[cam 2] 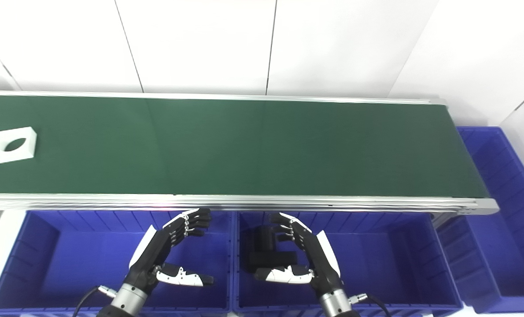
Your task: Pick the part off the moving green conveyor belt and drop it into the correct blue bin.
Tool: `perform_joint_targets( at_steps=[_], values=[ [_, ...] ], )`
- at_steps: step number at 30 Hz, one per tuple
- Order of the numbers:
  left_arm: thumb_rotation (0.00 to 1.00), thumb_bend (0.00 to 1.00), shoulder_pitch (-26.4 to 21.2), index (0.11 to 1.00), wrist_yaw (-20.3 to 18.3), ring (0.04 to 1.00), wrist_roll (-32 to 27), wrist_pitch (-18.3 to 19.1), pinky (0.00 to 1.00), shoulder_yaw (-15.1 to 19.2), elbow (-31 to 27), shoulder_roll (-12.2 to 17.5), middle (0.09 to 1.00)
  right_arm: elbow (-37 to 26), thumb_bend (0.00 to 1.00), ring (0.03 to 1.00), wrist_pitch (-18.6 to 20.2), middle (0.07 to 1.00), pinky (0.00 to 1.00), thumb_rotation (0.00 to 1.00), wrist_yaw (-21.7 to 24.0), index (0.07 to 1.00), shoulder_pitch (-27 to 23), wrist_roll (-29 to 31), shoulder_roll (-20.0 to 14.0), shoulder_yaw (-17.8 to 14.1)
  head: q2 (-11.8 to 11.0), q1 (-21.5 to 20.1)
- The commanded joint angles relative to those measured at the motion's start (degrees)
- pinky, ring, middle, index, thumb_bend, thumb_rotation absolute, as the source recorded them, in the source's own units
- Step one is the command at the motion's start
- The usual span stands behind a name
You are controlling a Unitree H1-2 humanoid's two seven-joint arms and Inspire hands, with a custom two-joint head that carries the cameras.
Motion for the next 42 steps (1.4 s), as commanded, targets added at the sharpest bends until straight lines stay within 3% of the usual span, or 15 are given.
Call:
perform_joint_targets(
  at_steps=[1, 35, 38, 42],
  values=[
    [0.04, 0.96, -1.1, 0.806, 0.4, 0.768, -0.2, -2.3, 0.72, -0.1, -0.8, 0.2, 0.794, -1.0, 1.00, 0.756, -3.2, 0.800, 0.69, 0.28, -0.3, 0.787, -0.6, 0.6, 0.1, -0.3, 0.0, 0.0],
    [0.04, 0.97, -1.0, 0.805, 0.7, 0.768, 0.0, -2.3, 0.72, -0.3, -0.8, 0.1, 0.793, -0.6, 1.00, 0.751, -3.2, 0.799, 0.69, 0.27, -0.3, 0.786, -0.8, 0.8, 0.0, -0.3, -0.3, 0.3],
    [0.04, 0.97, -1.1, 0.805, 1.0, 0.765, 0.2, -2.3, 0.72, -0.5, -0.4, -0.2, 0.791, -0.2, 1.00, 0.753, -3.2, 0.799, 0.69, 0.28, -0.4, 0.787, -0.8, 0.7, -0.3, -0.3, -0.7, 2.3],
    [0.04, 0.97, -1.4, 0.794, 3.1, 0.758, 2.0, -2.3, 0.69, -1.7, 0.5, -0.9, 0.786, 0.5, 1.00, 0.741, -3.2, 0.800, 0.68, 0.28, 0.2, 0.792, -0.9, 1.5, -1.1, -0.9, -1.8, 8.1]
  ],
)
